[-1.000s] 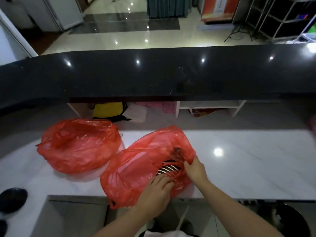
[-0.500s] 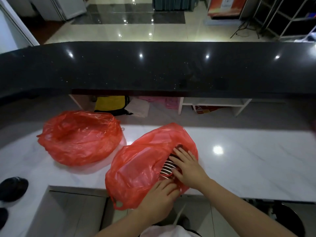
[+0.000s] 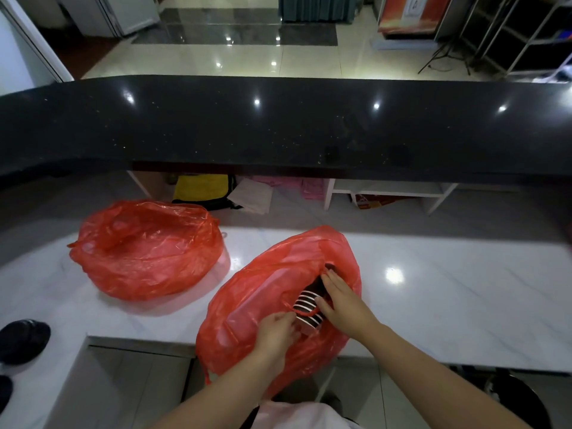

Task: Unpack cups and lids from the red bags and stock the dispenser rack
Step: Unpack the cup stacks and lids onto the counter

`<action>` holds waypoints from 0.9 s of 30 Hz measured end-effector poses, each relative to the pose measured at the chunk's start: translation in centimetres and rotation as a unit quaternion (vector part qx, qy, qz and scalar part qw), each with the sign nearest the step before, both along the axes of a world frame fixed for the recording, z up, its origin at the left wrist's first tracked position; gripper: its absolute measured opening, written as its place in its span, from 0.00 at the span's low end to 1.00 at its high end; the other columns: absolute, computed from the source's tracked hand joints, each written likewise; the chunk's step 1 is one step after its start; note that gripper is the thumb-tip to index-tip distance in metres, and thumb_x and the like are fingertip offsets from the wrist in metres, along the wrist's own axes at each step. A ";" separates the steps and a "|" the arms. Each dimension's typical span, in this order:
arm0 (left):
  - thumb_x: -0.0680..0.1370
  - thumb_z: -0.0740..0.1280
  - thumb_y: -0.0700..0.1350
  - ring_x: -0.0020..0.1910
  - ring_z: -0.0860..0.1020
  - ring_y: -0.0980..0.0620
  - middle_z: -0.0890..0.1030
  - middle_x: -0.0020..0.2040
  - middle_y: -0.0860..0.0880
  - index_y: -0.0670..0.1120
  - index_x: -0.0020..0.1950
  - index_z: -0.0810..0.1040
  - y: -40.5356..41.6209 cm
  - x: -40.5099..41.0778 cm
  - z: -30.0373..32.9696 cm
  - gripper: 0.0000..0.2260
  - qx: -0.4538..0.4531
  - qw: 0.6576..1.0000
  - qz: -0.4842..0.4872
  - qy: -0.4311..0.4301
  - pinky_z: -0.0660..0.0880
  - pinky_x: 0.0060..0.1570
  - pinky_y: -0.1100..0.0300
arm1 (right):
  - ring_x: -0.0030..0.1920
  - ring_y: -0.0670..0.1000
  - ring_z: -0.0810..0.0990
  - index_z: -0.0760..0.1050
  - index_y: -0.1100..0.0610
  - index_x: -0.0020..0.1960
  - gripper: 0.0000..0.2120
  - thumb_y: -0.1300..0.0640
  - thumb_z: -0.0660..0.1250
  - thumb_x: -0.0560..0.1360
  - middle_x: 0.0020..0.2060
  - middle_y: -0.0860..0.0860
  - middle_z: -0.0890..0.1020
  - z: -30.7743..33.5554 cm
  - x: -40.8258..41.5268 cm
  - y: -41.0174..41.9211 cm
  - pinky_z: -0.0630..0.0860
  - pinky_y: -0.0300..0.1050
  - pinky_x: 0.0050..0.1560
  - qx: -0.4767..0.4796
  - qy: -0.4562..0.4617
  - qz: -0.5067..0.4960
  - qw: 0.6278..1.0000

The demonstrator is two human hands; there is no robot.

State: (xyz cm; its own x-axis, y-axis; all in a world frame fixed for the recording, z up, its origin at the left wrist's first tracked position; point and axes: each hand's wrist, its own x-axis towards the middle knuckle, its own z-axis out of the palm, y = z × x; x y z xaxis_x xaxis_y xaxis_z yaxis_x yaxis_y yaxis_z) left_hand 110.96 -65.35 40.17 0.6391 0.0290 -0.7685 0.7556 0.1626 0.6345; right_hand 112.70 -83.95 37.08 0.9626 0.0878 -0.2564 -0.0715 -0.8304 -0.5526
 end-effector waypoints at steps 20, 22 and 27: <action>0.75 0.72 0.34 0.34 0.81 0.48 0.84 0.41 0.45 0.44 0.51 0.77 4.5 2.9 2.5 0.09 0.113 0.988 0.006 -0.101 0.78 0.33 0.56 | 0.80 0.58 0.54 0.51 0.60 0.81 0.33 0.45 0.55 0.83 0.81 0.57 0.54 3.0 6.1 1.8 0.58 0.58 0.78 -0.046 0.010 -0.143 0.989; 0.75 0.72 0.34 0.33 0.80 0.48 0.83 0.38 0.45 0.44 0.50 0.78 5.8 3.3 3.3 0.08 0.124 0.984 -0.003 -0.128 0.76 0.34 0.55 | 0.79 0.59 0.56 0.52 0.60 0.81 0.32 0.45 0.56 0.83 0.81 0.57 0.56 3.6 7.1 2.0 0.60 0.59 0.77 -0.033 0.003 -0.148 0.988; 0.75 0.73 0.36 0.39 0.81 0.51 0.84 0.38 0.49 0.45 0.44 0.79 8.0 4.4 5.7 0.06 0.162 0.962 -0.003 -0.219 0.78 0.41 0.56 | 0.73 0.58 0.66 0.67 0.55 0.76 0.25 0.46 0.57 0.82 0.74 0.55 0.68 6.2 8.7 2.6 0.65 0.60 0.73 -0.078 -0.080 -0.151 0.982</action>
State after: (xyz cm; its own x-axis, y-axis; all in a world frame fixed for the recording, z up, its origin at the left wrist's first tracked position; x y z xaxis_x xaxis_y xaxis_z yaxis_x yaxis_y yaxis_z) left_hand 115.33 -57.36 45.91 0.9004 0.2174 -0.3767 0.4045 -0.0999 0.9091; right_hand 121.38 -81.31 43.30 0.9677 -0.2360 -0.0883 -0.2503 -0.8604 -0.4438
